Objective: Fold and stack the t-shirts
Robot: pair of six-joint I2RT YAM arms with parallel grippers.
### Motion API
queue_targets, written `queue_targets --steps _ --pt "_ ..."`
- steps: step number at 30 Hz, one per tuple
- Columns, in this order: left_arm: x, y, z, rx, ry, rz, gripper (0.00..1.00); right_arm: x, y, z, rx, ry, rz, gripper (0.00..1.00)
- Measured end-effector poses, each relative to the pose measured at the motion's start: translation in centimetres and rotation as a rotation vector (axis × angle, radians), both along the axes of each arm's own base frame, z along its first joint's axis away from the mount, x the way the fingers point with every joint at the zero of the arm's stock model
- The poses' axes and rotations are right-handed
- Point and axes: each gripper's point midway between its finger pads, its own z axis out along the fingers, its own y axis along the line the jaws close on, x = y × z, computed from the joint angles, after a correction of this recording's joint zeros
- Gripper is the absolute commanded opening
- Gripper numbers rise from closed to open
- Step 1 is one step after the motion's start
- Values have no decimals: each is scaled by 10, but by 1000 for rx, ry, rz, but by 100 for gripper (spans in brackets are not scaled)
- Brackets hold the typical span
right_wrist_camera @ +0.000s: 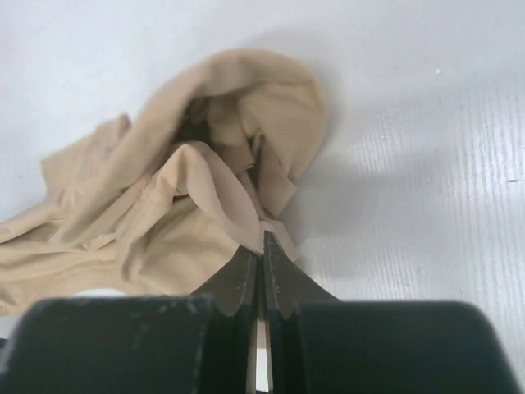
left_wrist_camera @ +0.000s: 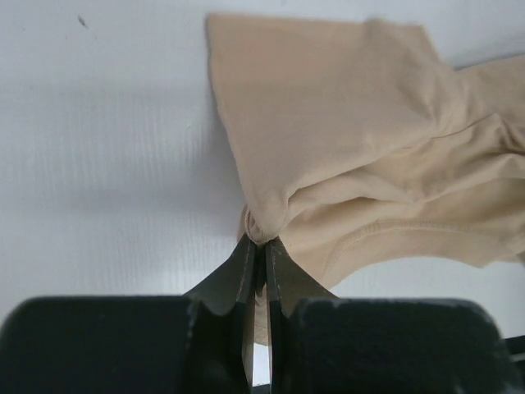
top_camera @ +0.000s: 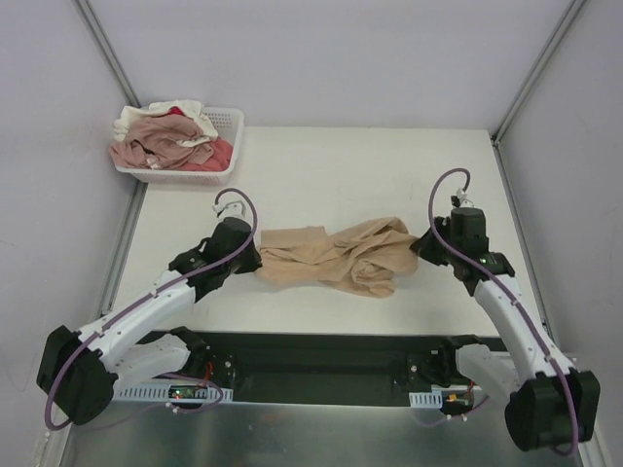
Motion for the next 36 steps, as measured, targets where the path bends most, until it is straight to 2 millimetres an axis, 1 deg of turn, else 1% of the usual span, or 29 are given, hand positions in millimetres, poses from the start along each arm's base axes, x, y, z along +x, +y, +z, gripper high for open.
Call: queue_targets --steps 3,4,5,6,8,9,10,11,12,13,15,16,18,20,22,23,26,29,33,36 --pt "3 -3 28 -59 -80 -5 0 -7 -2 36 0 -108 17 1" --pt "4 -6 44 -91 -119 -18 0 -9 -3 54 -2 -152 26 1" --pt "6 -9 60 -119 -155 -28 0 -11 -3 67 -2 -186 34 1" --pt "7 -13 77 -148 -194 -42 0 -14 -3 88 -3 -232 46 1" --pt "9 -19 121 -210 -292 -81 0 -17 -3 126 -3 -324 63 1" --pt "8 -21 146 -240 -346 -100 0 -22 -4 156 -5 -389 73 1" --pt "6 -21 167 -268 -393 -112 0 -25 -5 181 -6 -446 77 0" --pt "3 -21 199 -310 -468 -129 0 -31 -7 209 -9 -509 80 1" --pt "-2 -19 220 -337 -518 -136 0 -38 -9 237 -11 -570 80 1" --pt "-8 -15 245 -366 -575 -141 0 -45 -11 258 -15 -614 77 1" --pt "-24 -4 292 -422 -689 -151 0 -64 -17 314 -23 -741 69 1" --pt "-32 2 313 -447 -740 -153 0 -72 -19 331 -25 -782 67 1" --pt "-49 14 348 -490 -827 -153 0 -93 -25 365 -36 -860 58 1" --pt "-66 25 380 -533 -906 -151 0 -109 -29 388 -43 -923 54 1" --pt "-78 34 403 -560 -962 -151 0 -120 -31 402 -48 -968 55 0" --pt "-83 38 412 -569 -983 -152 0 -123 -32 406 -49 -979 58 0" --pt "-95 42 431 -584 -1026 -175 0 -130 -29 415 -45 -1008 81 1" --pt "-107 40 449 -601 -1051 -231 0 -139 -24 430 -33 -1054 115 1" --pt "-120 35 476 -608 -1097 -302 0 -152 -22 460 -30 -1139 140 1" --pt "-119 33 496 -601 -1133 -318 0 -156 -23 481 -35 -1205 139 1"
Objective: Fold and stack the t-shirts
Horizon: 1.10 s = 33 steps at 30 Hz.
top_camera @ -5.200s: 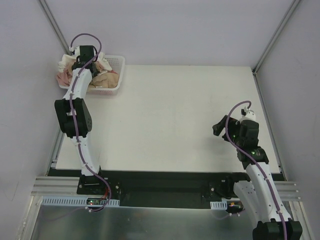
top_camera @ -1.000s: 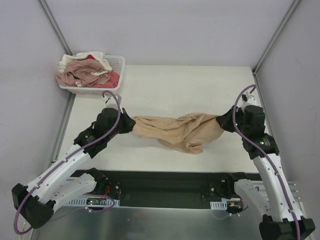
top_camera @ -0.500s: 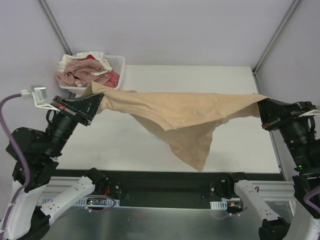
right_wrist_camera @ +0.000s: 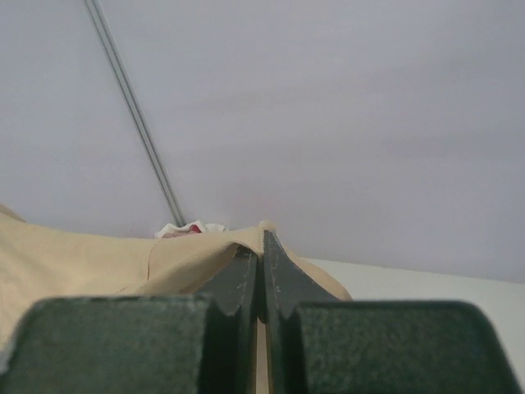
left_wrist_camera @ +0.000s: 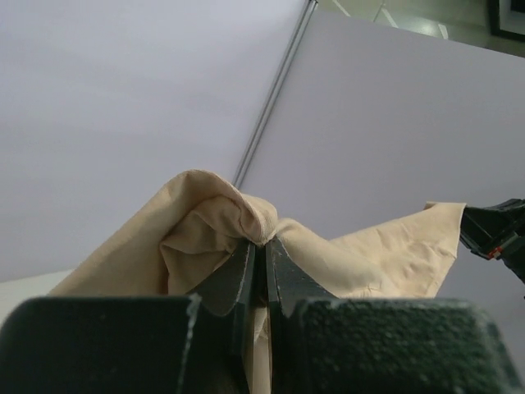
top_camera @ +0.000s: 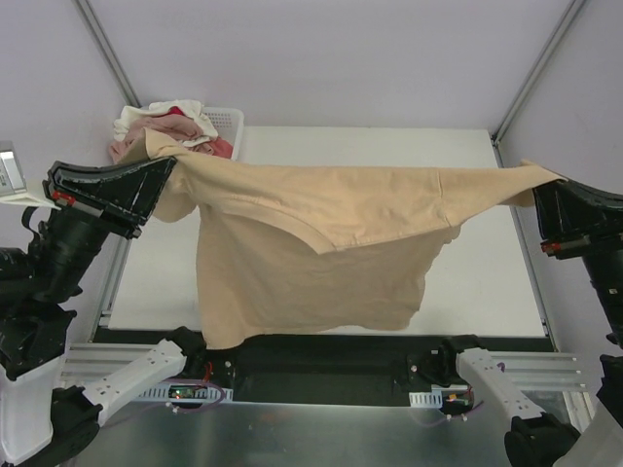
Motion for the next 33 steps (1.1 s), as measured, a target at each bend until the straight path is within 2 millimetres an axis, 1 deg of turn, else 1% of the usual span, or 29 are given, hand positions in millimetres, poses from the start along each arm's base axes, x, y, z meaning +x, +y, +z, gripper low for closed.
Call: queue_targets --steps 2,4,7,9,10,11,12,14,15,18,19,21,23,24,25,27,29,30,32,33 --pt "6 -3 10 10 -17 14 0 3 0 9 -2 -24 -6 1" --pt "20 -7 14 29 -17 41 0 16 0 14 -14 -28 -21 1" --pt "54 -14 11 68 16 124 0 50 0 14 -34 6 -55 1" --pt "84 -18 5 104 50 199 0 86 -2 8 -54 48 -99 1" --pt "104 -22 1 131 72 249 0 106 -3 3 -64 74 -126 1" --pt "119 -25 -2 155 86 283 0 126 -4 -3 -79 101 -153 1" --pt "141 -29 -6 187 105 334 0 146 -6 -8 -98 122 -180 1" --pt "177 -40 -12 248 129 403 0 179 -7 -19 -134 155 -220 1" --pt "192 -46 -15 273 138 423 0 197 -8 -25 -155 173 -241 1" --pt "247 -65 -25 349 158 480 0 248 -11 -36 -202 206 -303 1" --pt "264 -69 -28 369 168 496 0 263 -13 -37 -213 208 -327 1" --pt "297 -73 -23 377 153 525 0 288 -18 -36 -232 204 -373 1" --pt "323 -72 -17 370 136 549 0 309 -25 -23 -232 169 -421 1" --pt "331 -71 -12 359 119 552 0 315 -29 -15 -228 144 -442 1" --pt "335 -72 -9 354 106 544 0 318 -32 -8 -222 122 -456 1" --pt "338 -66 -4 343 91 530 0 316 -40 3 -213 82 -483 1" --pt "331 -63 3 325 65 498 0 307 -45 15 -202 37 -497 1" --pt "326 -63 4 321 59 483 0 299 -46 16 -201 25 -499 1" --pt "312 -62 -1 327 58 450 0 279 -48 10 -205 15 -492 1" --pt "304 -62 -7 337 66 434 0 268 -48 2 -211 22 -483 1"
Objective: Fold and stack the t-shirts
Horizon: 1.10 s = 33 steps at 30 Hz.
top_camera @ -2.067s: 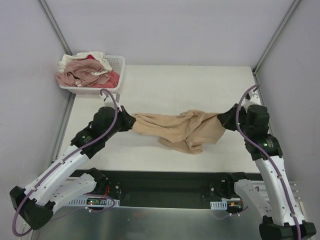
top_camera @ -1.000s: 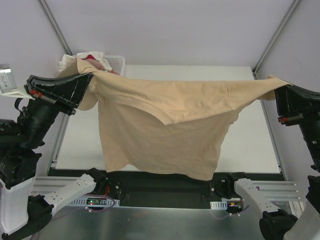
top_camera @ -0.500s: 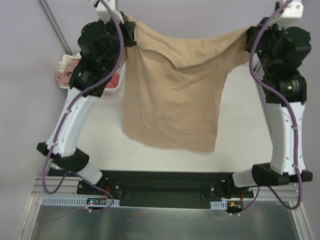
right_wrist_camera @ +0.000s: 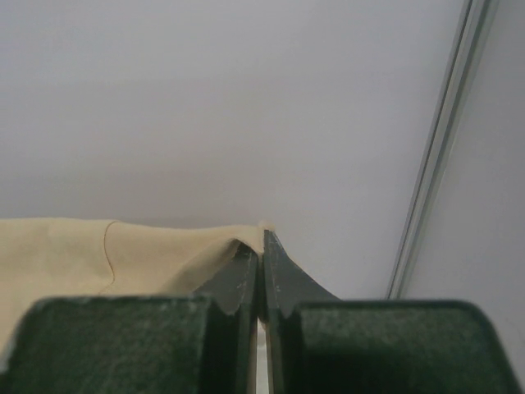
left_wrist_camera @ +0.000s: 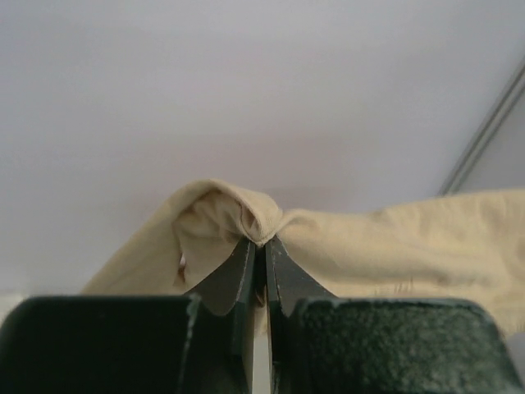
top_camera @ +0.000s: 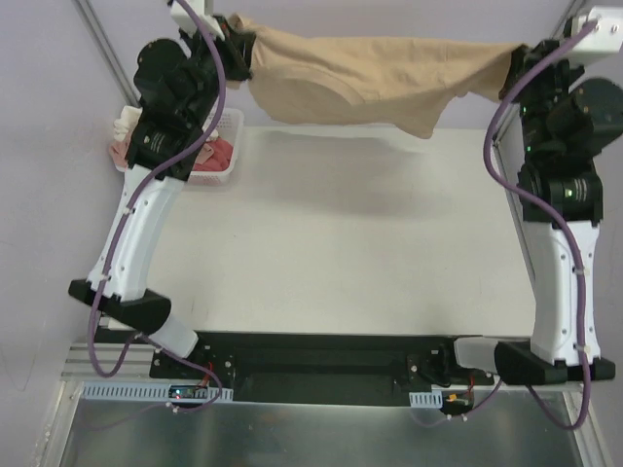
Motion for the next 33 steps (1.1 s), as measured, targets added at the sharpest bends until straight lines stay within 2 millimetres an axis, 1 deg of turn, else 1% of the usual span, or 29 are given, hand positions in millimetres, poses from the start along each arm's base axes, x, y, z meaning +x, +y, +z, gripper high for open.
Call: queue_targets --steps 2,3,4,5,6,7,8,10,11,12,13,14,15,16,18,20,22,23,24,25,26,28,29,30,32,33 --pt "-14 2 -22 14 37 -22 0 -23 0 -16 -5 11 13 1" --pt "-23 3 -37 18 63 -38 0 -33 -1 -32 -5 30 17 1" --pt "-31 2 -57 24 99 -59 0 -45 -2 -50 -2 59 18 1" --pt "-40 2 -84 28 148 -79 0 -54 -3 -71 4 91 21 1" --pt "-51 3 -111 30 200 -93 0 -62 -3 -98 14 140 24 1" --pt "-59 3 -144 31 258 -108 0 -70 -3 -120 21 184 28 1" --pt "-70 6 -181 26 327 -113 0 -76 -2 -148 34 235 36 1" --pt "-93 13 -260 6 485 -107 0 -90 1 -211 79 376 49 3" --pt "-103 16 -294 -2 555 -100 0 -96 2 -242 114 457 48 3" --pt "-116 21 -334 -9 644 -88 0 -100 3 -266 142 519 46 3" --pt "-128 25 -371 -16 729 -76 0 -106 6 -295 178 601 50 4" --pt "-139 27 -404 -23 808 -67 0 -113 11 -323 212 689 61 4" --pt "-151 29 -433 -26 884 -63 0 -121 17 -348 242 775 77 5" --pt "-162 30 -457 -31 952 -59 0 -128 22 -372 269 864 91 5" --pt "-181 34 -489 -41 1060 -43 8 -146 32 -413 320 1026 108 6" --pt "-193 37 -503 -66 1123 -23 23 -170 39 -450 362 1173 116 10" --pt "-197 41 -503 -95 1136 7 37 -194 43 -478 394 1303 113 12" --pt "-198 44 -501 -109 1132 21 61 -205 43 -488 404 1357 106 20" --pt "-199 46 -497 -122 1123 36 68 -215 43 -495 409 1403 97 29" --pt "-200 48 -496 -125 1117 46 78 -221 43 -497 417 1429 88 41" --pt "-202 51 -494 -141 1120 60 99 -228 41 -500 417 1457 75 58" --pt "-207 56 -493 -144 1130 84 99 -238 39 -502 420 1493 49 72" --pt "-209 57 -492 -150 1139 94 99 -241 36 -501 414 1507 34 86" --pt "-211 58 -491 -154 1148 103 99 -243 34 -499 413 1510 19 96" --pt "-213 60 -486 -152 1157 116 99 -242 29 -488 397 1497 -8 97" --pt "-212 61 -481 -153 1155 118 99 -238 26 -480 384 1470 -18 97"
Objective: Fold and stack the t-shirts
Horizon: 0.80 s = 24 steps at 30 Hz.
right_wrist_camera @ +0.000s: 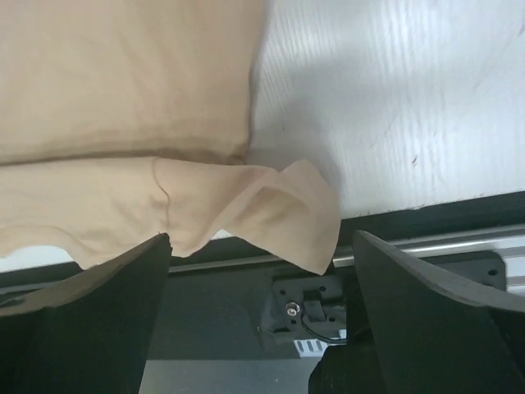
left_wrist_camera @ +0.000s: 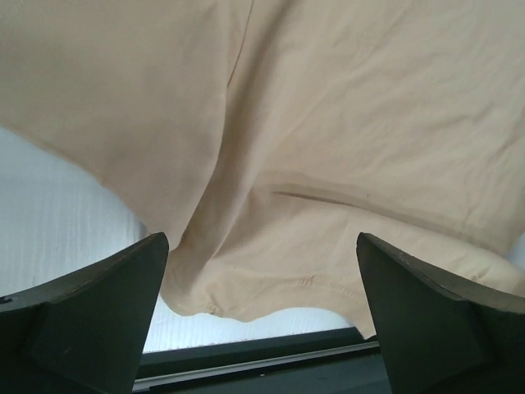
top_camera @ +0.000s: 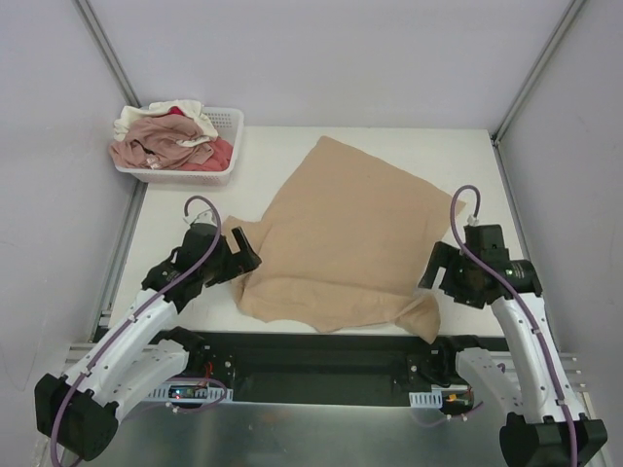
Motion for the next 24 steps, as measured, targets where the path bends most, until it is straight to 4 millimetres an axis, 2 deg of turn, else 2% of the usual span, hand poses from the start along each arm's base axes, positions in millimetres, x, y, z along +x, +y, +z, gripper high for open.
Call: queue_targets --steps 5,7,9,13,17,21,22,24 --pt "12 -5 33 -19 -46 0 99 27 -8 45 -44 -155 -9 97" --pt "18 -10 39 -19 -45 -5 99 36 -7 53 -43 -184 5 97" --pt "20 -16 35 -6 -17 -21 99 47 0 52 -19 -182 29 97" --pt "16 -40 6 52 95 -102 99 81 22 33 58 -120 80 97" --pt "12 -57 -35 108 227 -143 99 120 44 -1 55 -41 130 97" --pt "10 -56 -72 160 339 -125 99 174 68 -27 26 32 180 97" --pt "10 -56 -78 170 358 -123 99 189 72 -35 22 36 183 97" --pt "12 -54 -86 187 385 -112 99 206 77 -54 15 53 182 97"
